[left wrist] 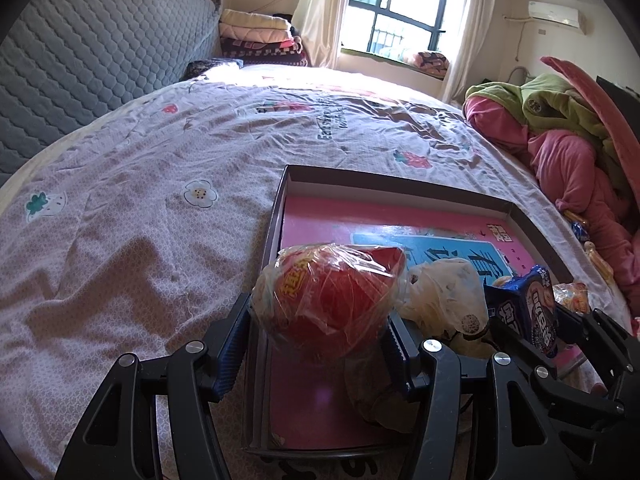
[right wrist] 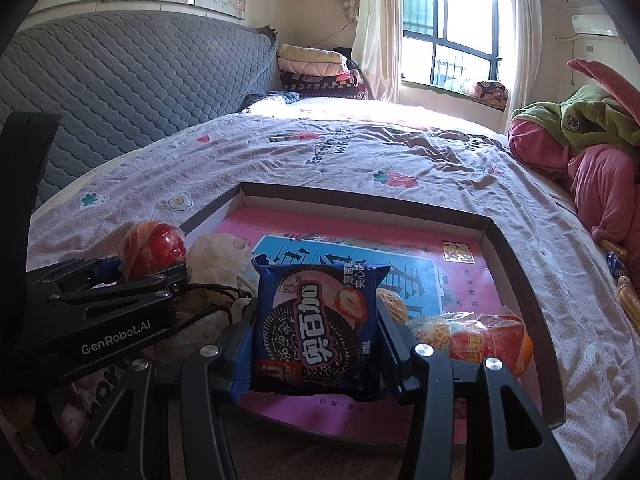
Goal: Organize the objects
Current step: 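Lower the egg into the tray and open the left gripper while the right gripper lowers the cookie pack, then open the right gripper to release the cookie pack in the tray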
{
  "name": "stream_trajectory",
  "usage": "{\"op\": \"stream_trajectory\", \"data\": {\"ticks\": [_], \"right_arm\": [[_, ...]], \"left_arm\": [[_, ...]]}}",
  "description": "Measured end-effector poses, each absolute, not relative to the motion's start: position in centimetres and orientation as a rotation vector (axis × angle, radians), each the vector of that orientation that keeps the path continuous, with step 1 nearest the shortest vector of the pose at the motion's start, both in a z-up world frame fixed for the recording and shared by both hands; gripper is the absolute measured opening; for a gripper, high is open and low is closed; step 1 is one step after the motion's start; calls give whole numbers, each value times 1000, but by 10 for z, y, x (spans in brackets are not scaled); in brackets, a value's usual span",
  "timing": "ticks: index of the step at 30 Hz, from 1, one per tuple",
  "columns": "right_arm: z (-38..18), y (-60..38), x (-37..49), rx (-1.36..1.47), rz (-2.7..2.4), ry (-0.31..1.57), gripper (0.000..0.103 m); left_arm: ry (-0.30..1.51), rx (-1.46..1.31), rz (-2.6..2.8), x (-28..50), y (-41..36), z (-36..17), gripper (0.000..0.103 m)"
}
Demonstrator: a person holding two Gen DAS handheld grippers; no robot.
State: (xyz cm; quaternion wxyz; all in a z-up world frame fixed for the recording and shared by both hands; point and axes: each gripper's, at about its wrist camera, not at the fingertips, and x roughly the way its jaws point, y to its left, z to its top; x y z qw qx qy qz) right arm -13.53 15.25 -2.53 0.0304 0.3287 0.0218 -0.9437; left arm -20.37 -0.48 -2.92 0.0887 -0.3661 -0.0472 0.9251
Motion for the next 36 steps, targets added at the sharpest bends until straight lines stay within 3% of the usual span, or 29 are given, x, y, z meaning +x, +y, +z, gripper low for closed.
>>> {"op": "stream_trajectory", "data": {"ticks": [36], "right_arm": [[-24, 159, -129, 1073, -2873, 1, 52]], "left_arm": [[-66, -1035, 2772, -190, -4, -10, 68]]}}
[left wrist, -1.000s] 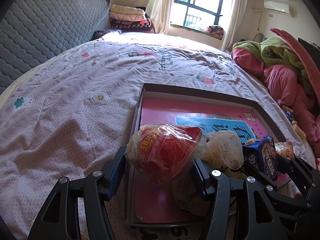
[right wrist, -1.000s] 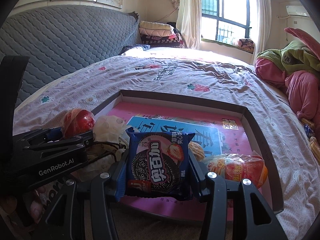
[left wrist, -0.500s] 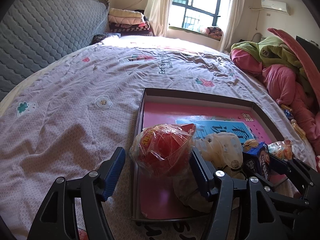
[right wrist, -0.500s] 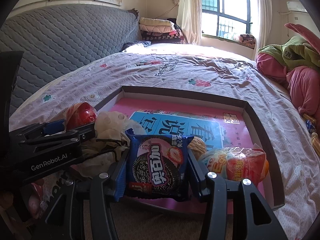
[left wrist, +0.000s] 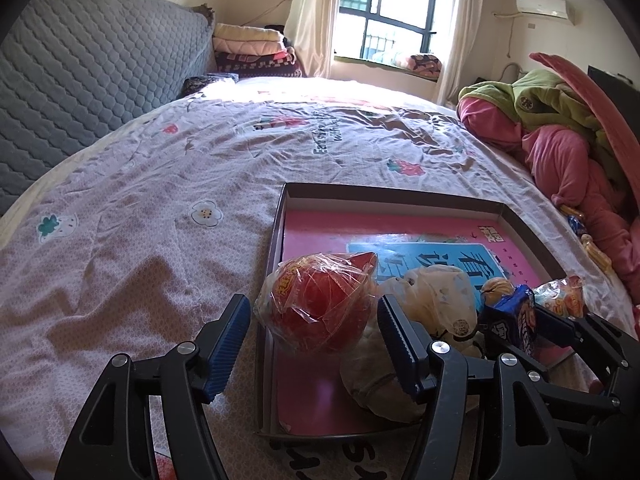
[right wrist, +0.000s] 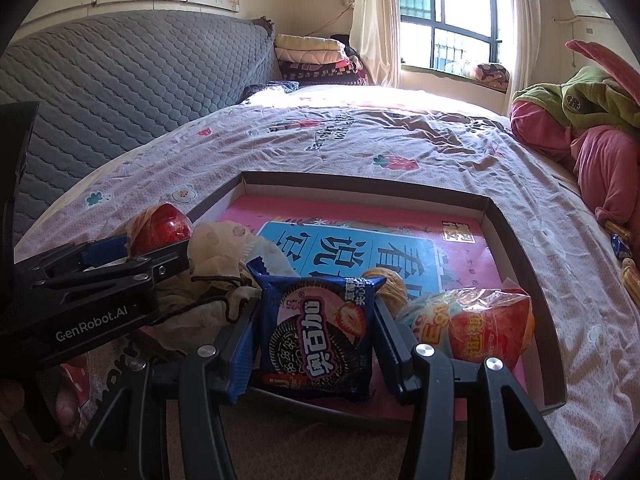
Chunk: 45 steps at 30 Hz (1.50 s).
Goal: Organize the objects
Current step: 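Open the right gripper to release the cookie pack in the tray, then withdraw both open grippers back from the tray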
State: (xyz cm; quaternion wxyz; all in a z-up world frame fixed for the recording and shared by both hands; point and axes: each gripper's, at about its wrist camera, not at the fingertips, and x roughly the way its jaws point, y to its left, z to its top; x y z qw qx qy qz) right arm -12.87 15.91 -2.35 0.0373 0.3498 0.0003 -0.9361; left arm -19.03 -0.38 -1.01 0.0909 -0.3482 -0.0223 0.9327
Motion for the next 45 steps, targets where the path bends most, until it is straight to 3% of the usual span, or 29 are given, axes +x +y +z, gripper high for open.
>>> {"op": "stream_trajectory", "data": {"ticks": [45], "right_arm": [[-8, 174, -114, 1012, -2920, 23, 63]], "left_arm": [[-35, -976, 2797, -175, 0, 8, 73]]}}
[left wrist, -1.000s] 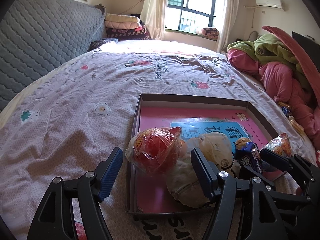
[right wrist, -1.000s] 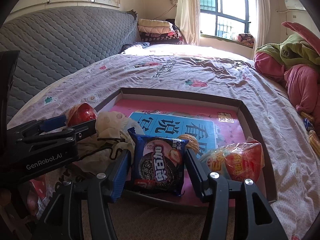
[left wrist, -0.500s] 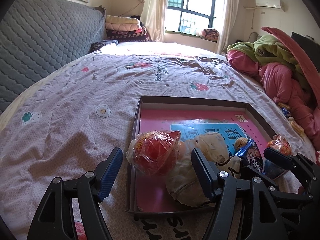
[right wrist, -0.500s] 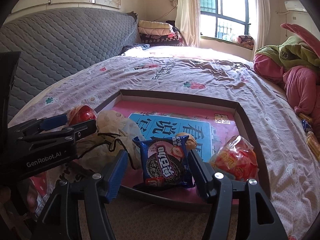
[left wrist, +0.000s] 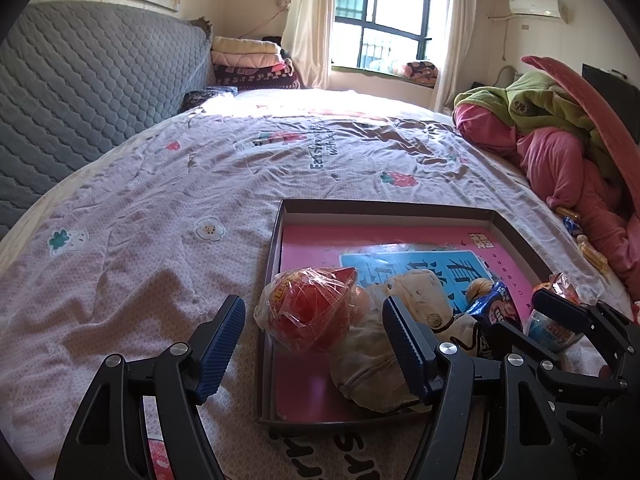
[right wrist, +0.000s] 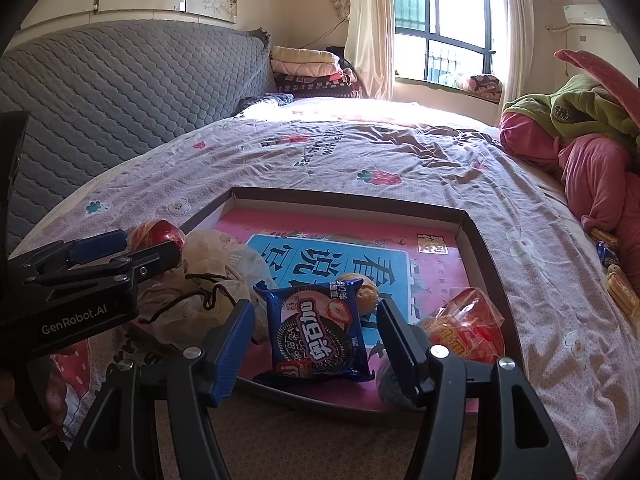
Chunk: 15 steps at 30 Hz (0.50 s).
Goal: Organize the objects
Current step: 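Withdraw both open grippers back from the tray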
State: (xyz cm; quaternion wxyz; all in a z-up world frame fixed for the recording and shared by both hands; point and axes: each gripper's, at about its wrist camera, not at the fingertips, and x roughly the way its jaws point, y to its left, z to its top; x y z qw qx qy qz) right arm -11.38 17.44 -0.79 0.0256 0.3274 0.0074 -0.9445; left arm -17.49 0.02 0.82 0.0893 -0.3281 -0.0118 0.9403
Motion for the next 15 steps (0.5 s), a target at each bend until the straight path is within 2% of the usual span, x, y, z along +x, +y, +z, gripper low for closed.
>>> {"op": "stream_trajectory", "data": {"ticks": [7, 15], "right_arm": [[-2, 180, -111, 979, -2956, 6, 70], [7, 194, -106, 941, -2994, -22, 73]], "left_arm": [[-26, -962, 2802, -170, 7, 13, 75], [-40, -938, 2811, -162, 12, 22, 76]]}}
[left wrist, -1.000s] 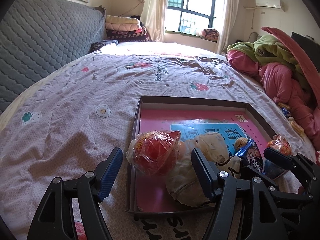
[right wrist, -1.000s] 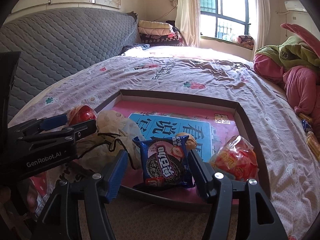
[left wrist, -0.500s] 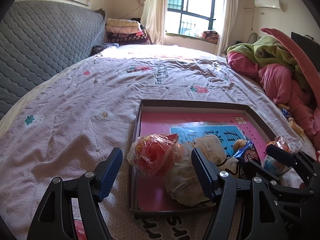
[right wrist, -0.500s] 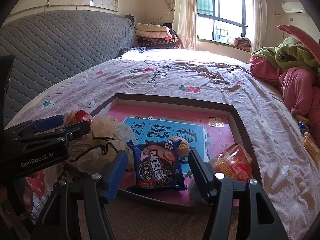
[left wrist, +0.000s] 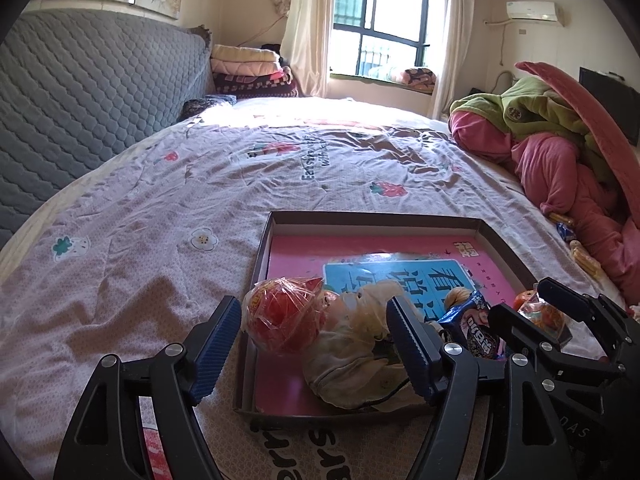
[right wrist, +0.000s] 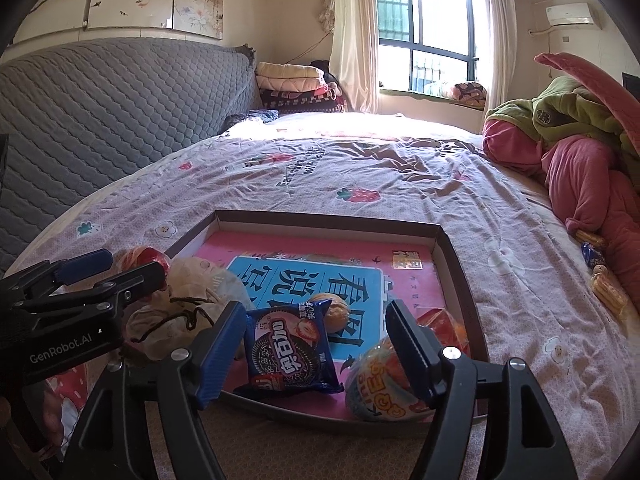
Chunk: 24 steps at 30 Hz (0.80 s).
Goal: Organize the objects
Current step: 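Withdraw both open grippers back from the tray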
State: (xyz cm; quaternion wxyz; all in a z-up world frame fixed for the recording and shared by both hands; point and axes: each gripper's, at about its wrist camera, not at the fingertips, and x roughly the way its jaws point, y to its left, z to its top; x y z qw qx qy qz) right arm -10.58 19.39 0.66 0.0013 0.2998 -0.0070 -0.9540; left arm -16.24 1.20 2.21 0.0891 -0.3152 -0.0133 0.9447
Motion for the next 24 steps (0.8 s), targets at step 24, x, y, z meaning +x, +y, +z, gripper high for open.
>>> {"op": "stream_trajectory", "data": {"ticks": [24], "right_arm": [[50, 222, -71, 713, -3087, -57, 80]], "left_arm": [[-60, -800, 2865, -123, 16, 60, 81]]}}
